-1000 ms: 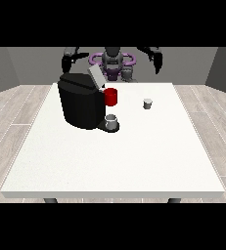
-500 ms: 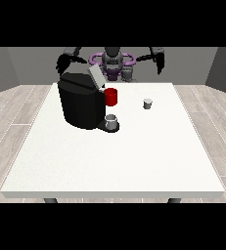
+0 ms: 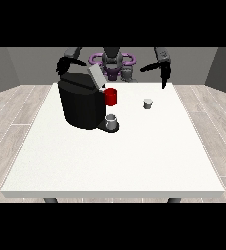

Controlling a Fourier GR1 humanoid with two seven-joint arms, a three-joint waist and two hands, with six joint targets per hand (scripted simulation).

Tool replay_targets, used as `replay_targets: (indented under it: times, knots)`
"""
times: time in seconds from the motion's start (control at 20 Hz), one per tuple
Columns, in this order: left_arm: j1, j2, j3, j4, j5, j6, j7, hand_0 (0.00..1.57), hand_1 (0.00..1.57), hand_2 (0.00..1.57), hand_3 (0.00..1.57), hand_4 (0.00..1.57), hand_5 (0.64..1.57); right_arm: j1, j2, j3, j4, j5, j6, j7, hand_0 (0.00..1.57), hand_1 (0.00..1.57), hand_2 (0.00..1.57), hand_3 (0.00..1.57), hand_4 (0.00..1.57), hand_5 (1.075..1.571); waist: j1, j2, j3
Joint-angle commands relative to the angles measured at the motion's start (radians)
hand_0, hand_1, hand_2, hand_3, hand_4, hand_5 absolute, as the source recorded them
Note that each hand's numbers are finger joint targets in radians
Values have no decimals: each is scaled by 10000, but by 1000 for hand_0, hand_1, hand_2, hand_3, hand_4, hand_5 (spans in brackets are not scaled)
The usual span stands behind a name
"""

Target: Insert the coffee pod into the coffee machine and close the lid

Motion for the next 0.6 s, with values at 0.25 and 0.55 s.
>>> replay_targets:
  times: [0.25, 0.55]
  knots:
    - [-1476, 413, 344, 2691, -704, 200, -206, 0, 0, 0, 0, 0, 1571, -971, -170, 142, -272, 51, -45, 1139, 0, 0, 0, 0, 332, 1571, -367, 690, -5]
    - [-2299, 618, 175, 3720, -1145, 76, 21, 0, 0, 0, 0, 0, 1571, -1141, -160, 274, 554, 119, -177, 718, 0, 0, 0, 0, 372, 1571, -348, 1057, -1]
